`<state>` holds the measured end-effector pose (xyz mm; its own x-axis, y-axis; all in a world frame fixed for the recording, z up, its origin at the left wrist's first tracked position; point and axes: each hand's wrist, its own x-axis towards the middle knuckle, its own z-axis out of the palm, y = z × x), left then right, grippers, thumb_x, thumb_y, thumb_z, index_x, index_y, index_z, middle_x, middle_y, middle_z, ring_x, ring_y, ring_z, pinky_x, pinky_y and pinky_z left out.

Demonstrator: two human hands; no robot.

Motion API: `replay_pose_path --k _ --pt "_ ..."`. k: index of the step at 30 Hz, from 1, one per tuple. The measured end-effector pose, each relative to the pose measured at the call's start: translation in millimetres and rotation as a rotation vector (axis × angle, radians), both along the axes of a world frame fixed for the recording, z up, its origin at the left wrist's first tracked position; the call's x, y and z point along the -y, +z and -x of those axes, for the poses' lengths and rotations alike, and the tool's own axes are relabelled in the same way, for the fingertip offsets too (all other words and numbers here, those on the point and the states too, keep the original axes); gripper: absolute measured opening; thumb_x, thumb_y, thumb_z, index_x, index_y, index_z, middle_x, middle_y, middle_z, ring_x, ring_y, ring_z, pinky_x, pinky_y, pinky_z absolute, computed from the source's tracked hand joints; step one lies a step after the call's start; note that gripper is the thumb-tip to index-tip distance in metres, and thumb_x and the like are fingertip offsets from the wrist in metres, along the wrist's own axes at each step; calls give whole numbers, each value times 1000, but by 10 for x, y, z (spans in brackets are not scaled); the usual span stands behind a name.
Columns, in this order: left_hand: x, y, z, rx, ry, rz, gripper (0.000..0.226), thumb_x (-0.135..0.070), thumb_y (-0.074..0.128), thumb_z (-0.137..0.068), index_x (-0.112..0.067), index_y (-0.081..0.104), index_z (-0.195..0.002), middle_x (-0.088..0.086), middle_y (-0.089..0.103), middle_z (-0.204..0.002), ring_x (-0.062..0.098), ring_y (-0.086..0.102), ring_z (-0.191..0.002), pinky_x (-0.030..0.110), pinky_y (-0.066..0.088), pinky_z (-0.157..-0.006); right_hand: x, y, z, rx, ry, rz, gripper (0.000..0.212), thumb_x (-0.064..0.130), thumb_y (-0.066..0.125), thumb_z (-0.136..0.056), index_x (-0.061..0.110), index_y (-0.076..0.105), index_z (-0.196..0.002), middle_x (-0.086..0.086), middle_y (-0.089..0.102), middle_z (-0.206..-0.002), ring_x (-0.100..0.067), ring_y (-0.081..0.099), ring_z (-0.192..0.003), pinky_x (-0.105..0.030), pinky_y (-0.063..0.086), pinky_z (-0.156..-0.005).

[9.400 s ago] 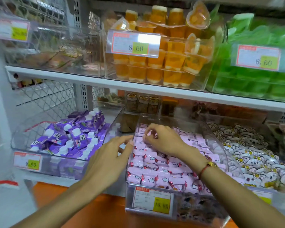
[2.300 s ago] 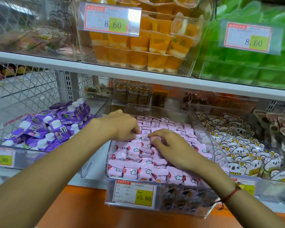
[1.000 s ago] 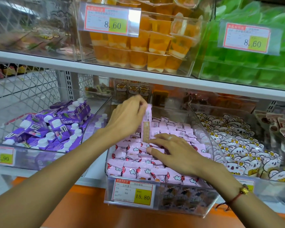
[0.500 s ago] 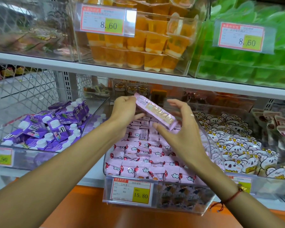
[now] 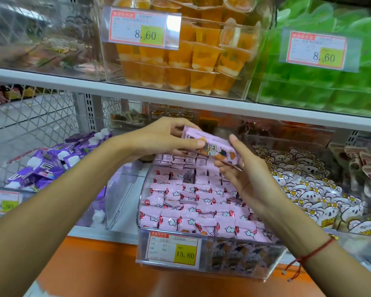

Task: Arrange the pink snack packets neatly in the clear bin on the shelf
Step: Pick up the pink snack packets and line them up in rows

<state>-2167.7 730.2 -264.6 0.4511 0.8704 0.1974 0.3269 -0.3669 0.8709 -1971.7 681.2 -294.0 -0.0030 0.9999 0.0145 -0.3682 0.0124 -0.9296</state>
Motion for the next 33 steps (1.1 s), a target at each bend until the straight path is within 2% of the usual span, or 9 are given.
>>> replay_pose_path --k 3,8,12,14,20,23,27,30,33 --pt "-28 -66 -40 29 53 42 43 -47 69 -69 -23 66 -105 -13 74 -87 -1 69 -81 13 53 -66 7 7 21 -64 80 -79 29 28 67 -82 11 64 -105 -9 74 -91 -17 72 -85 -17 54 -66" --pt "-1 -145 -81 -186 -24 22 41 -55 65 -70 -26 70 -99 -11 72 -95 -4 64 -87 9 49 -76 -23 -48 55 86 -137 -176 45 10 71 -81 -1 52 -120 -9 71 -90 -9 66 -69 -17 55 -70" --pt "7 -110 -198 -106 -38 -53 37 -9 65 -86 -23 55 -119 -6 62 -119 11 58 -113 26 44 -102 -33 -90 50 336 -144 -399 31 5 72 -79 6 52 -103 15 66 -66 2 59 -55 -10 46 -58" --pt "41 -62 -260 8 -58 -97 41 -6 61 -88 -28 53 -121 -6 60 -121 9 57 -114 29 44 -103 -36 -113 64 378 -113 -467 27 3 71 -80 14 51 -93 23 57 -53 4 52 -47 -6 41 -54" --pt "58 -72 -250 0 -9 -285 24 -17 66 -87 -21 59 -110 3 67 -107 17 63 -101 29 51 -92 -125 -206 76 569 -111 -396 44 16 75 -78 25 52 -114 5 64 -106 -8 68 -81 -13 51 -68" --pt "-2 -160 -197 -21 105 -250 20 -20 67 -86 -21 54 -101 2 64 -103 15 64 -94 29 53 -85 -153 -340 47 939 28 -308 51 23 67 -85 20 40 -128 2 57 -116 -7 60 -87 -18 50 -66" --pt "-36 -221 -122 -132 159 -320 15 -25 65 -88 -21 53 -97 1 67 -100 19 66 -90 41 52 -81 -170 -461 11 1410 99 -373 49 39 53 -94 16 44 -135 -4 52 -133 -17 49 -113 -27 39 -89" --pt "-28 -180 -76 -116 175 -363 16 -24 64 -89 -31 50 -89 -3 67 -98 9 64 -77 23 47 -60 -191 -454 5 1457 113 -350 52 43 48 -95 15 43 -138 -5 49 -137 -18 43 -125 -31 38 -100" --pt "-9 -201 -53 -150 147 -326 14 -22 64 -88 -25 51 -90 -1 66 -98 21 66 -87 43 53 -75 -206 -469 -3 1480 124 -347 53 45 46 -95 15 45 -138 -4 48 -138 -19 43 -125 -33 38 -101"
